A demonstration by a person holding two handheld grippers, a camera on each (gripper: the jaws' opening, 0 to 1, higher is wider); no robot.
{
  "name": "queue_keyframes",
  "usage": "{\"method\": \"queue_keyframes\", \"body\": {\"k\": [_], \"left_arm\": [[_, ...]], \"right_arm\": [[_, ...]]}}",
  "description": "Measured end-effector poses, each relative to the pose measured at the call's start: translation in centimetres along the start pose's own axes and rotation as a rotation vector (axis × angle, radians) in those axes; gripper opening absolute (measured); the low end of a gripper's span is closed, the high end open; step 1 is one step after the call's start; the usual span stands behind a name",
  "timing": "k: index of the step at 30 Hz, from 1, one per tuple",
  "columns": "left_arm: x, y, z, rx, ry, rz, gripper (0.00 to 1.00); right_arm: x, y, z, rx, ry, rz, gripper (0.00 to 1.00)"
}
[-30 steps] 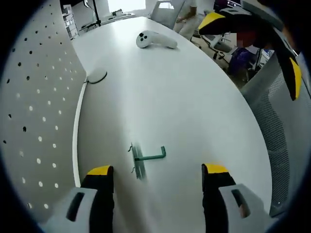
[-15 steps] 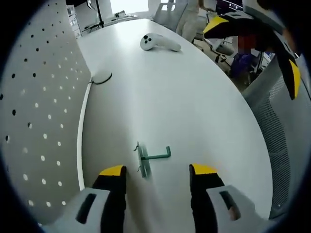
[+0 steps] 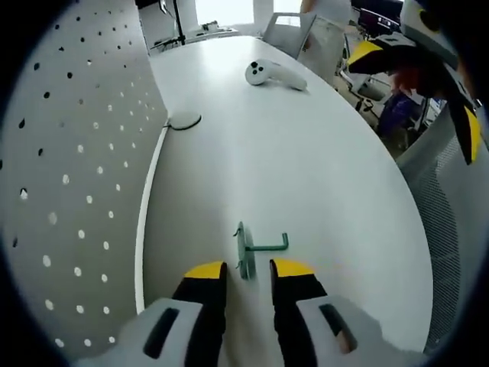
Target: Insert the hook assembly into the mounting plate slot until the hook locks in place.
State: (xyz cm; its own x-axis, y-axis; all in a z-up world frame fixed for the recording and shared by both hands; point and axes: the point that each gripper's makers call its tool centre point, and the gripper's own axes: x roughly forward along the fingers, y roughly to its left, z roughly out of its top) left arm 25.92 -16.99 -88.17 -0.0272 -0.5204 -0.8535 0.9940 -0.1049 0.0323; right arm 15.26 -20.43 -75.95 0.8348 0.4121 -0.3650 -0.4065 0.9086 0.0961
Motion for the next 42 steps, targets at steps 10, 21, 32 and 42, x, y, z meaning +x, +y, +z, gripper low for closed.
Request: {"method": "queue_keyframes", "body": {"k": [10,21,32,42], "left_arm": [[0.0,0.3,0.1,-0.001,-0.01,0.029,0.12],[-0.2,0.6,0.1,0.018,-0.004,0.059,0.04],[-0.2,0.6,0.1,0.013,-0.005,0.06,0.03],[-1.0,0.8,0.7,-0.011,-0.076,0.107,0.02]], "right_arm": [[-0.1,0.0,0.0,-0.001,0.002,0.0,0.65],[-0.1,-0.2,0.1,0.005,-0.005,-0.007,0.64],[-0.1,-0.1,0.0,0.003,-0.002,-0.005,0.64],[-0.1,-0.2,0.1,0.006,-0.004,-0.008,0.64]]}}
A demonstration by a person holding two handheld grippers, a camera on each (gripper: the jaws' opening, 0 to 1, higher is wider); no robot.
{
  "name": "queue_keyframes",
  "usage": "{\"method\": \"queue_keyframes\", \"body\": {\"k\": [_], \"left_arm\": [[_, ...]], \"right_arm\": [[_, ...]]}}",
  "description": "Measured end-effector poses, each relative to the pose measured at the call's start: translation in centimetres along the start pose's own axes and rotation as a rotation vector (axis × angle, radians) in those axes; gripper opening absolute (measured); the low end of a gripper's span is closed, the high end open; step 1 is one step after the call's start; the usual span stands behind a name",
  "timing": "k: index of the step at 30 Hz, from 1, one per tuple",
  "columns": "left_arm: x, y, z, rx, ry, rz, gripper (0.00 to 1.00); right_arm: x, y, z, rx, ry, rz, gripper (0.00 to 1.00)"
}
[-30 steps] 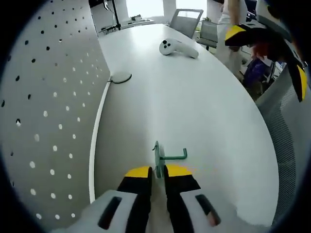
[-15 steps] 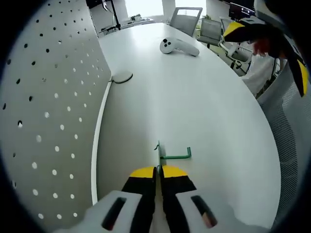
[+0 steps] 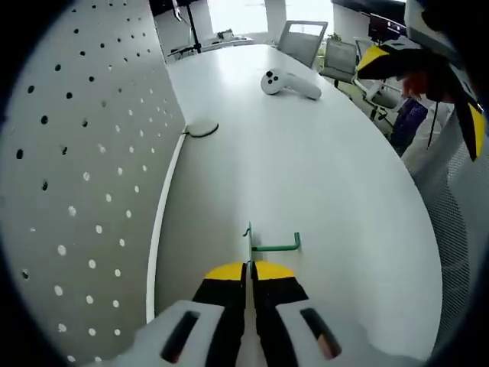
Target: Insert the hook assembly into the mounting plate slot until the hook locks in place.
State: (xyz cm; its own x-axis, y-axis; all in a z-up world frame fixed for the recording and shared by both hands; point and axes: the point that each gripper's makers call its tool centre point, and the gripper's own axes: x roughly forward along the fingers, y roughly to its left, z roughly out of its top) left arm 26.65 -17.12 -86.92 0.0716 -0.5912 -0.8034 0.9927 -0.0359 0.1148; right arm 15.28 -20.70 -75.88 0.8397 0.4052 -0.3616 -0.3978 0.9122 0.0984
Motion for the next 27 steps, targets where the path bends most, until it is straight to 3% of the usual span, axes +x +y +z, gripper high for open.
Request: {"method": "queue_keyframes", "body": {"k": [13,17,19,27], "left_arm": [[-2.4,0.6,2.4,-0.018,-0.124,0.044,0.02],[-3.3,1.0,3.1,-0.062,-0.163,0.066,0.02],[-3.8,0.9,3.1,-0.026,-0.159,0.079,0.02],[-5.9,0.9,3.7,-0.073,-0.226,0.112,0.02]], "right_arm": [[-0.1,0.0,0.3,-0.005,-0.01,0.0,0.64],[-0.1,0.1,0.4,-0.006,-0.013,0.0,0.64],[-0.1,0.1,0.4,-0.01,-0.011,0.0,0.64],[0.0,0.1,0.3,-0.013,-0.009,0.002,0.64]]}}
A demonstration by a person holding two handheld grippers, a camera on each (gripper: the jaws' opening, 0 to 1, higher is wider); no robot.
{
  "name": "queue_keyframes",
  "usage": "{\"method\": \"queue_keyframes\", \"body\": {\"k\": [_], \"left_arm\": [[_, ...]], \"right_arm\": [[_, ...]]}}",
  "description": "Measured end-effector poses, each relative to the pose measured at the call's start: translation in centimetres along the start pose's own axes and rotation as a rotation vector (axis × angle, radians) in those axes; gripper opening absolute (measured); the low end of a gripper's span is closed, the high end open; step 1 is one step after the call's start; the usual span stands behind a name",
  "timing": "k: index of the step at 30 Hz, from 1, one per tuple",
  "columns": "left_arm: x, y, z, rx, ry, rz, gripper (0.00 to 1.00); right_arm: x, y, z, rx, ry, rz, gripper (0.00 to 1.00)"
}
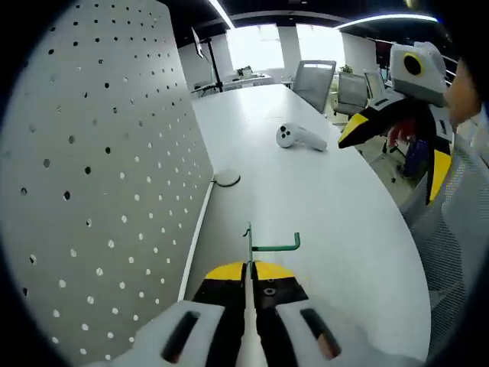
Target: Insert the hook assembly into the mounting plate slot until the hook locks in place.
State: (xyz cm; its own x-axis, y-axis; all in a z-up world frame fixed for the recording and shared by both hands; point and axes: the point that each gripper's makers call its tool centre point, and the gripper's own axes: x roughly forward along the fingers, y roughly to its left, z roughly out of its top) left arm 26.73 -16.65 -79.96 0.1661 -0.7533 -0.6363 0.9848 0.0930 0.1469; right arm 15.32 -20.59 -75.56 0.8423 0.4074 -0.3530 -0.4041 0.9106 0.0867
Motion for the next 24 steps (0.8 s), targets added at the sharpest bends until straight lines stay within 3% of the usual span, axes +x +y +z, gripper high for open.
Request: {"method": "queue_keyframes", "body": {"k": [24], "left_arm": [[-5.4,0.2,4.0,0.011,-0.149,0.109,0.02]], "right_arm": [[0.0,0.2,0.5,-0.006,-0.013,0.005,0.64]]}}
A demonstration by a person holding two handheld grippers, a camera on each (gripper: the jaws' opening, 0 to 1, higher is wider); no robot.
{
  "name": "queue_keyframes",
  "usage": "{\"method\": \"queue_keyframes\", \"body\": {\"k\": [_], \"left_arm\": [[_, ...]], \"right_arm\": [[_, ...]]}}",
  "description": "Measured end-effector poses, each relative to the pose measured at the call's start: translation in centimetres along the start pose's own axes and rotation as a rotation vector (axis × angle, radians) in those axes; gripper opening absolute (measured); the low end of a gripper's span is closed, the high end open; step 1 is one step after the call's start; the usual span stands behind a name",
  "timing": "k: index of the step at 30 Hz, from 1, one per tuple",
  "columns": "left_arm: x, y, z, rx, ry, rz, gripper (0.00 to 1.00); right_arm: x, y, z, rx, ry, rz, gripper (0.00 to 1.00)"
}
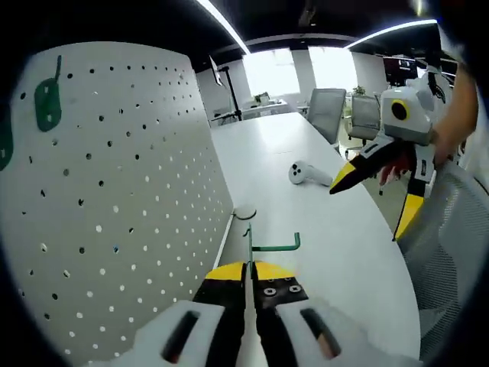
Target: Insert the hook assembly into the mounting plate slot until the hook locks in place.
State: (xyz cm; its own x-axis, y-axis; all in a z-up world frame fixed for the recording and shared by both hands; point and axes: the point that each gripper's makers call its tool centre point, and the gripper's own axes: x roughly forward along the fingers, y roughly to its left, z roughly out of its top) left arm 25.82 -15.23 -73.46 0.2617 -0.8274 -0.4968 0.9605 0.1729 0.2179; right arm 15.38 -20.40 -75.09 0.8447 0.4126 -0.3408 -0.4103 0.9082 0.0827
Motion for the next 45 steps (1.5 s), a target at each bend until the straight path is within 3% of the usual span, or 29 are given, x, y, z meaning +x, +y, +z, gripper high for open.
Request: {"method": "queue_keyframes", "body": {"k": [14,19,28,45], "left_arm": [[-3.4,0.4,0.9,-0.063,-0.073,0.088,0.02],[-4.3,0.3,0.9,-0.049,-0.083,0.115,0.02],[-6.8,0.0,2.7,-0.081,-0.18,0.152,0.02],[-10.5,-0.8,4.2,-0.129,-0.281,0.215,0.02]], "right_arm": [[-0.1,0.0,0.1,0.001,-0.004,0.0,0.64],[0.0,-0.1,0.2,0.009,-0.01,0.0,0.64],[-0.1,0.0,0.3,0.018,-0.015,0.002,0.64],[-0.1,0.1,0.3,0.017,-0.018,0.005,0.64]]}}
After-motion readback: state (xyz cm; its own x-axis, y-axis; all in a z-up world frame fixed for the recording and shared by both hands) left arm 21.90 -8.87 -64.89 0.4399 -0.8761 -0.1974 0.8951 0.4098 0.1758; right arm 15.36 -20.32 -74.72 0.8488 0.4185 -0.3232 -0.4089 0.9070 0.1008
